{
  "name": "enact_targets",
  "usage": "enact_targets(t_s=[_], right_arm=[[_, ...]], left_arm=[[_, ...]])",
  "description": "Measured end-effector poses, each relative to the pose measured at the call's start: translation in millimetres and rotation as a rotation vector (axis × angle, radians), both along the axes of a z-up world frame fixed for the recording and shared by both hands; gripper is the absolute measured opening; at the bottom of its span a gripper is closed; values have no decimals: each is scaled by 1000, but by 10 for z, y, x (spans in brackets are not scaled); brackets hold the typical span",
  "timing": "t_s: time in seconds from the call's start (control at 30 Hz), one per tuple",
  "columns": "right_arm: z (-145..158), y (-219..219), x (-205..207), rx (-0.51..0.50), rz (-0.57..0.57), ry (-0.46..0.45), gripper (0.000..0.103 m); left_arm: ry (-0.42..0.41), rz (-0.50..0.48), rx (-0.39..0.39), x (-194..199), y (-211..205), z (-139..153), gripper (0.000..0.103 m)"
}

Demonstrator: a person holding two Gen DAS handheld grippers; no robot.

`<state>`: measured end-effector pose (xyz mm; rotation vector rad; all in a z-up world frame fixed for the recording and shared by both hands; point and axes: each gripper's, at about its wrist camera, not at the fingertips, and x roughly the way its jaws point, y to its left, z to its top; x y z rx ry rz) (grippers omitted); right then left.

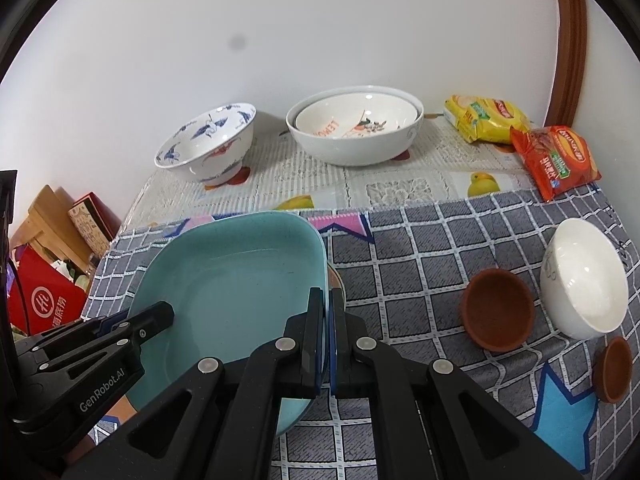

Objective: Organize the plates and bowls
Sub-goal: 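Lower the held teal plate onto the pink and green plate stack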

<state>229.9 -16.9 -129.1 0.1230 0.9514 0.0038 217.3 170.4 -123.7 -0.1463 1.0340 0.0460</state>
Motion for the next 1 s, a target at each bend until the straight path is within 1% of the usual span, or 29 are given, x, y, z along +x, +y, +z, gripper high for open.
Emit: enact_targets(t_s=[0.23,0.47,0.67,0.87,1.0], right_arm=[[-196,33,92,2,12,41,3],[-365,17,171,12,15,73,3],[-378,41,261,3,33,66,3],[-368,107,403,-20,81,47,4],[-423,108,512,-36,95,60,6]], left_arm=[[37,9,7,66,47,-193,13],[56,10,20,120,59,-315,13],[54,22,23,145,92,-313,13],[55,43,27,206,134,-308,13],[61,47,22,227,128,-348,13]])
